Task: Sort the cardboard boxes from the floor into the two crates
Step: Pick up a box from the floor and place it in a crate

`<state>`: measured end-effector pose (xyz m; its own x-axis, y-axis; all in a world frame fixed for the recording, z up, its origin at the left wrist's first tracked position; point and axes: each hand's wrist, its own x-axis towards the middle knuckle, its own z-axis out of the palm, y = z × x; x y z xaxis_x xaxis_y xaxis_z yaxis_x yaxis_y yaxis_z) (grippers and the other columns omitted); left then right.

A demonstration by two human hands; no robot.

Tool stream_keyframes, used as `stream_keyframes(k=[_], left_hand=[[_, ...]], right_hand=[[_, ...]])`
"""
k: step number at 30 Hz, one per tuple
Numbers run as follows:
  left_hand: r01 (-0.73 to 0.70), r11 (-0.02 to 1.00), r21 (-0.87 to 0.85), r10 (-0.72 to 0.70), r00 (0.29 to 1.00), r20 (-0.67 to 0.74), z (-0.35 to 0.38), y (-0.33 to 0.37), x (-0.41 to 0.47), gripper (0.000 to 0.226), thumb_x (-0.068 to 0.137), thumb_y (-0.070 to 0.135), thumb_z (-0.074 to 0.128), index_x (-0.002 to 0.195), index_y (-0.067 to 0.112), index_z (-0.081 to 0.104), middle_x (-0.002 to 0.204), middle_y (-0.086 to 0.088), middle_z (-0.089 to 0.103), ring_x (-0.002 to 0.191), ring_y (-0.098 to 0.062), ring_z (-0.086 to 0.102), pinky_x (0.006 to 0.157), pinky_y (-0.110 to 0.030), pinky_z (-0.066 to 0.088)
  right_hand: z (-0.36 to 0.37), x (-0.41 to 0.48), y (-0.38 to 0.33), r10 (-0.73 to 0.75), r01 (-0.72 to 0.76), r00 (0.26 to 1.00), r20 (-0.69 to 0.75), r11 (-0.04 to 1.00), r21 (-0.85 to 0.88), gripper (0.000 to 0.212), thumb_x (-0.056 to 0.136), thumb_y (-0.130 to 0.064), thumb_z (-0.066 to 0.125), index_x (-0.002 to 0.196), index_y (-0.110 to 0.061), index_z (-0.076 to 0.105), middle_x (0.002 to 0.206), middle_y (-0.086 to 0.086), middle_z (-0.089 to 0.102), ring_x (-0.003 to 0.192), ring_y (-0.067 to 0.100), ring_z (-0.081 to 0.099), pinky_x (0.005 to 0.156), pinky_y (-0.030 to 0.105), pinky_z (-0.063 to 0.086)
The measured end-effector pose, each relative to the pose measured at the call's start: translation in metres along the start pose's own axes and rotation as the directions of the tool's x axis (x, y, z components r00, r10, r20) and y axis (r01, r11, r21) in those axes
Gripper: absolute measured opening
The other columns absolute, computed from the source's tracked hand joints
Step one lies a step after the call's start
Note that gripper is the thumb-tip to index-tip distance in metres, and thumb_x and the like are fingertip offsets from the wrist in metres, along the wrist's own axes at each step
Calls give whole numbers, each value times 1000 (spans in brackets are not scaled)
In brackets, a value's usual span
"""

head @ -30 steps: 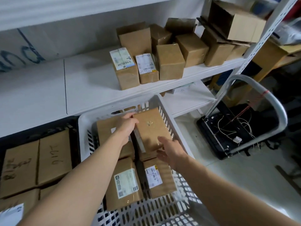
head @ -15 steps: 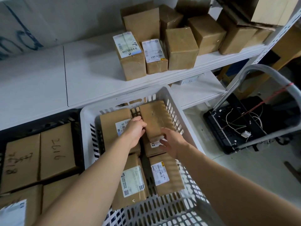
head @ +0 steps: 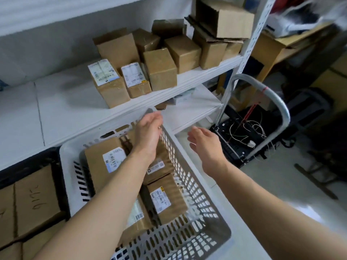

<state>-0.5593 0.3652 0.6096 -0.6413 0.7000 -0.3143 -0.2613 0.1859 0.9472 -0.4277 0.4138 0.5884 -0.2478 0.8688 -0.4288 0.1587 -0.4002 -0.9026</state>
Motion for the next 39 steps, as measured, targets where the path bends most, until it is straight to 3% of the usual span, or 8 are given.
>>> stream_keyframes(k=[6, 16, 19, 21, 22, 31, 34, 39], left_hand=[[-21, 1000, 23, 11, 934, 356, 157, -12, -70, 19, 92, 6, 52, 91, 21, 63, 103, -2, 65, 109, -16, 60, 92, -26, 45], [75, 946, 315, -284, 659, 697, 398, -132, -257, 17, 96, 9, 45, 98, 15, 61, 98, -4, 61, 97, -18, 59, 94, -33, 44], [103, 902, 420, -395, 590, 704, 460, -186, -309, 16, 96, 9, 45, 100, 13, 60, 93, -4, 59, 95, -20, 57, 92, -33, 43], [129, 871, 473, -458, 558, 692, 494, -225, -338, 15, 96, 8, 45, 100, 12, 59, 89, -4, 59, 93, -20, 56, 86, -31, 43], [142, 854, 501, -490, 544, 681, 508, -245, -349, 15, 95, 9, 46, 99, 13, 59, 87, -3, 58, 93, -21, 56, 84, -30, 43], [219, 630, 745, -742, 454, 494, 576, -446, -378, 18, 95, 13, 47, 78, 17, 51, 75, -1, 49, 73, -17, 47, 60, -22, 32], [208, 569, 796, -780, 444, 441, 590, -528, -365, 19, 96, 16, 46, 77, 21, 47, 71, 1, 44, 62, -11, 40, 56, -21, 27], [98, 447, 889, -813, 460, 358, 595, -667, -340, 19, 93, 25, 49, 75, 21, 50, 79, 0, 48, 73, -18, 42, 70, -30, 33]], right_hand=[[-146, -24, 17, -10, 56, 937, -348, 991, 125, 34, 92, -25, 53, 86, 8, 56, 98, 32, 61, 96, 46, 57, 91, 54, 47], [-450, -106, 137, 270, -51, 724, -635, 939, 340, 14, 90, -29, 51, 81, -19, 50, 79, 4, 42, 76, 17, 38, 69, 32, 29], [-538, -134, 185, 372, -86, 642, -670, 904, 419, 24, 92, -24, 51, 80, -4, 50, 79, 5, 43, 79, 18, 39, 72, 34, 35], [-589, -150, 216, 431, -122, 594, -679, 883, 454, 27, 92, -24, 51, 83, 2, 51, 84, 6, 43, 80, 18, 38, 103, 49, 36], [-610, -156, 232, 455, -144, 572, -682, 875, 462, 23, 91, -23, 51, 83, -2, 51, 86, 5, 43, 81, 19, 38, 75, 36, 39], [-715, -145, 399, 678, -300, 400, -617, 733, 611, 52, 91, -27, 50, 118, 17, 45, 88, 4, 40, 82, 21, 37, 106, 56, 31], [-733, -123, 471, 718, -336, 355, -599, 695, 635, 49, 91, -29, 47, 111, 16, 50, 97, 31, 47, 79, 33, 43, 90, 46, 47], [-749, -80, 596, 774, -405, 317, -549, 634, 659, 45, 92, -34, 45, 85, 10, 39, 72, 1, 37, 62, 18, 30, 59, 28, 24]])
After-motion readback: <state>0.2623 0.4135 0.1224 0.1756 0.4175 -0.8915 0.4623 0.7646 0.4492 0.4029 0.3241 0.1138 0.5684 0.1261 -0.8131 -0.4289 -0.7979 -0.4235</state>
